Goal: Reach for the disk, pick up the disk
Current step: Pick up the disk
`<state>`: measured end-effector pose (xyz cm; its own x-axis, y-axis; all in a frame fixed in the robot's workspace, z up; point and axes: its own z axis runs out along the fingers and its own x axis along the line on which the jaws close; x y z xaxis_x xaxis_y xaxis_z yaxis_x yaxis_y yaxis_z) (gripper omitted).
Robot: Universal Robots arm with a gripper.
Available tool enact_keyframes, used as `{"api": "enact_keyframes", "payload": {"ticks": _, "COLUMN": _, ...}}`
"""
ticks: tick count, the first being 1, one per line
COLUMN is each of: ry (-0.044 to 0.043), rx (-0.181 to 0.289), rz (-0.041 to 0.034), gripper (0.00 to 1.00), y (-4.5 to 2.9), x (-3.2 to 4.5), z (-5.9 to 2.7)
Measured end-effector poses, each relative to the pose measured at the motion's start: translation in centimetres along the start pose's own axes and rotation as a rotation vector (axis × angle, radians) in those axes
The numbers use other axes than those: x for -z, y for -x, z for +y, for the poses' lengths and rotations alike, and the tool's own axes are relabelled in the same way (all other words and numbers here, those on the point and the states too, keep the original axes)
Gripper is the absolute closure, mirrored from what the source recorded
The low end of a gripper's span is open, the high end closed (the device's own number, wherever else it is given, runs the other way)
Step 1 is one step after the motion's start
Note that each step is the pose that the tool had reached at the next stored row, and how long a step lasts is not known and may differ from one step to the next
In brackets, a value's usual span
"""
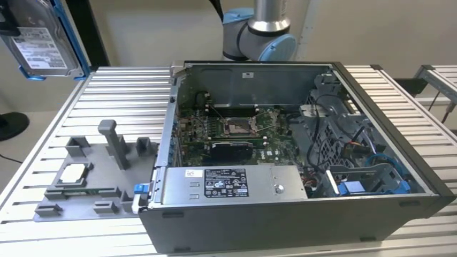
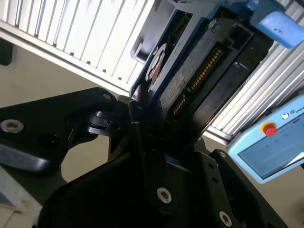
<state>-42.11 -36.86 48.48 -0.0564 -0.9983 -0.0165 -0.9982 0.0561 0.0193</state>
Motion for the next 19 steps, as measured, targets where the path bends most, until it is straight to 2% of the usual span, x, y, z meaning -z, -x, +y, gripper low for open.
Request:
{"api": "enact_keyframes", "payload": {"ticks": 2, "ry": 0.0002, "rx": 0.000, "rz": 0.0002, "gripper": 1.00, "y": 0.02, "x": 0.82, "z": 0.01}}
{"api": "enact_keyframes", "payload": {"ticks": 5, "ry": 0.0002, "rx": 0.000, "rz": 0.0002, "gripper": 1.00, "y": 0.03, "x": 1.51, "z": 0.02}}
{"api": "enact_keyframes", "payload": {"ticks": 10, "ry": 0.0002, "rx": 0.002, "rz": -0.0002, "gripper": 1.00, "y": 0.02, "x": 1.56, "z": -0.03}}
{"api": "enact_keyframes", "payload": {"ticks": 13, "ry": 0.0002, "rx": 0.002, "rz": -0.0003, "gripper": 1.00, "y": 0.07, "x": 1.57, "z": -0.69}}
{"api": "enact_keyframes", "payload": {"ticks": 19, "ry": 0.0003, "rx": 0.002, "rz": -0.0003, "gripper": 1.00, "y": 0.18, "x": 1.61, "z": -2.78}}
